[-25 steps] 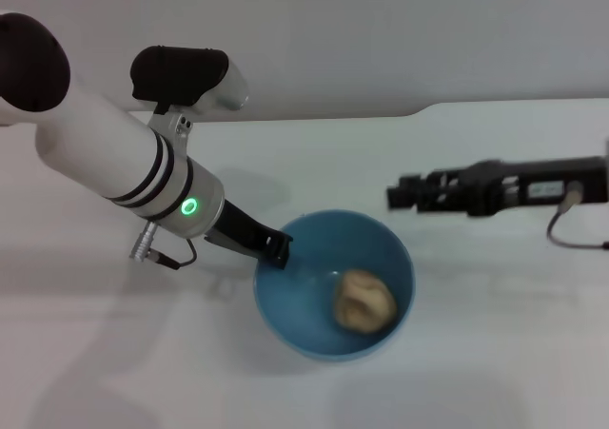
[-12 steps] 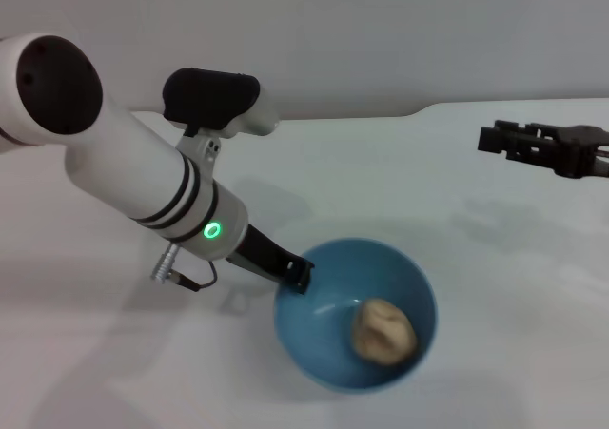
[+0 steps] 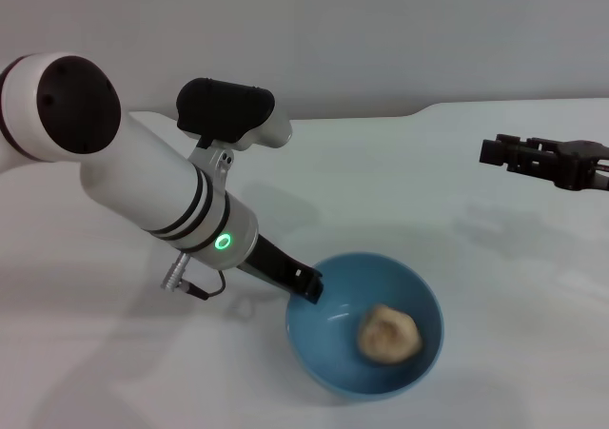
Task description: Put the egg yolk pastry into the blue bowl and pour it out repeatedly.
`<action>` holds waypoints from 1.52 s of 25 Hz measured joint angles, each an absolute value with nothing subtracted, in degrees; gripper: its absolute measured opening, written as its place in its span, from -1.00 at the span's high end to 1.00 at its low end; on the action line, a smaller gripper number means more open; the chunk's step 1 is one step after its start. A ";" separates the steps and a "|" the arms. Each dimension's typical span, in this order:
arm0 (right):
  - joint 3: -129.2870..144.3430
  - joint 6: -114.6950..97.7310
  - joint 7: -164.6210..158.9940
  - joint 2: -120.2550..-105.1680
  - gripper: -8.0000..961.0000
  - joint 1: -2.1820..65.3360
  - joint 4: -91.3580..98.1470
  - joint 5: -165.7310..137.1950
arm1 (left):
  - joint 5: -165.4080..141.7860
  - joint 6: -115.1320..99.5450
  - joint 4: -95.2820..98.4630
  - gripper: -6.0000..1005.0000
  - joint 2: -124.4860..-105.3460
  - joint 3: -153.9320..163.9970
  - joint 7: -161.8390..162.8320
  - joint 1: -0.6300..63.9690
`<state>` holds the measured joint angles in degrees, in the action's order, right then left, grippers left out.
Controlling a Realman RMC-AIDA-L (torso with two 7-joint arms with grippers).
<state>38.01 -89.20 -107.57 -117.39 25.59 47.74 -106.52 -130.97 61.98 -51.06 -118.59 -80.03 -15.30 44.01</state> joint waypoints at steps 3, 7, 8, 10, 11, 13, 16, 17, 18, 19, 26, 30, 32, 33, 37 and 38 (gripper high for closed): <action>38.04 -89.19 -107.57 -117.40 0.09 25.59 47.72 -106.57 | -130.96 61.78 -51.65 0.73 -118.46 -80.24 -15.28 43.93; 38.07 -89.32 -107.57 -117.42 0.09 25.26 47.67 -106.61 | -130.96 62.24 -53.22 0.50 -118.13 -80.93 -15.29 43.83; 38.07 -89.32 -107.57 -117.42 0.09 24.97 47.63 -106.61 | -131.10 62.57 -54.51 0.45 -118.05 -82.34 -15.55 43.50; 38.05 -89.27 -107.57 -117.42 0.09 24.73 47.63 -106.61 | -131.23 62.63 -54.96 0.34 -118.00 -83.02 -15.67 43.34; 37.96 -89.23 -107.57 -117.42 0.09 24.58 47.63 -106.59 | -131.30 62.70 -55.53 0.28 -117.99 -84.28 -15.85 43.06; 37.78 -89.20 -107.57 -117.42 0.09 24.45 47.63 -106.54 | -131.30 62.80 -56.13 0.17 -117.91 -86.43 -16.52 42.66; 36.66 -88.87 -107.10 -117.58 0.09 24.05 47.63 -106.47 | -131.09 62.28 -58.06 0.09 -117.91 -90.51 -19.20 40.89; 36.16 -88.41 -106.62 -117.75 0.09 23.86 47.62 -106.43 | -130.85 61.04 -59.54 0.07 -117.99 -92.14 -20.56 39.47; 35.46 -87.82 -105.95 -117.92 0.09 23.63 47.63 -106.41 | -130.72 59.97 -60.51 0.04 -118.01 -92.96 -21.39 38.41; 34.78 -87.15 -105.23 -118.11 0.09 23.36 47.60 -106.38 | -129.86 57.03 -62.47 0.04 -118.05 -93.79 -22.84 36.09; 28.78 -81.46 -95.42 -118.28 0.09 22.60 42.27 -104.77 | -119.59 32.04 -67.47 0.04 -118.08 -93.13 -34.52 21.56; 22.60 -81.08 -83.21 -118.31 0.09 21.62 35.70 -95.62 | -114.71 16.40 -67.33 0.04 -118.06 -88.98 -39.53 15.02; 20.86 -81.33 -77.82 -118.30 0.09 20.48 32.29 -88.61 | -114.46 5.84 -67.00 0.04 -118.01 -84.61 -40.63 12.08; 20.64 -81.47 -75.59 -118.31 0.09 19.92 31.00 -85.50 | -114.57 0.91 -66.73 0.04 -117.95 -82.14 -40.84 11.06; 20.28 -81.65 -67.34 -118.29 0.09 17.47 25.41 -72.49 | -118.13 -22.47 -62.52 0.05 -117.87 -71.22 -40.90 8.53; 20.25 -81.67 -64.56 -118.30 0.09 17.02 23.58 -68.96 | -120.45 -30.20 -59.56 0.05 -117.93 -67.70 -40.78 8.63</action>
